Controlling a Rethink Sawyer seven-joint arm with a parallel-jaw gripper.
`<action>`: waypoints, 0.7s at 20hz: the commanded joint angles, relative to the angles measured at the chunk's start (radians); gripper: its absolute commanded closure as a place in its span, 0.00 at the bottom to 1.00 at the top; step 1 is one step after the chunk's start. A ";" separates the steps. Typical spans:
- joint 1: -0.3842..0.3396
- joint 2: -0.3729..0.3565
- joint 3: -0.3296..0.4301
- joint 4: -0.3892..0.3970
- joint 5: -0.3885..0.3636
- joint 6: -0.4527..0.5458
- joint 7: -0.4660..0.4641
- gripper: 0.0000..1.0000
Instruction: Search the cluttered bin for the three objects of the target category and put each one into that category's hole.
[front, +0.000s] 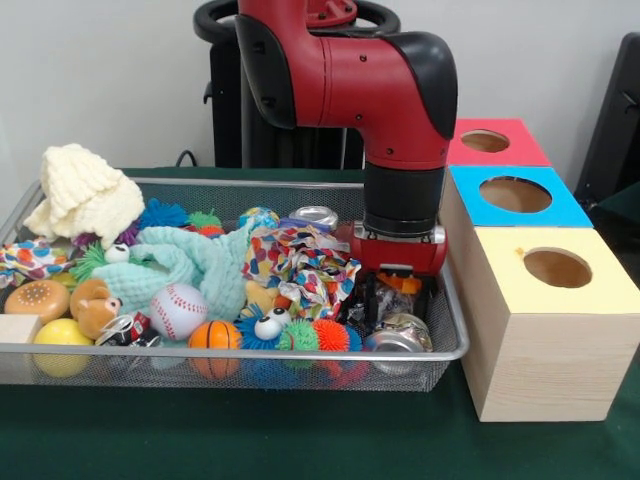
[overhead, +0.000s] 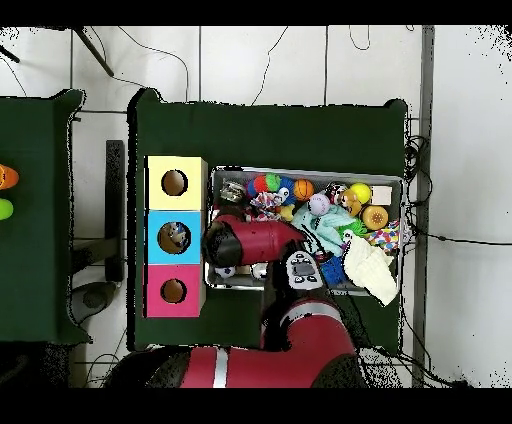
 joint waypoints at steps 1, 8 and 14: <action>0.001 0.019 0.136 0.140 -0.078 0.008 0.038 0.00; 0.006 0.044 0.147 0.095 -0.071 0.077 0.014 0.00; 0.008 0.035 0.144 0.084 -0.060 0.119 0.005 0.00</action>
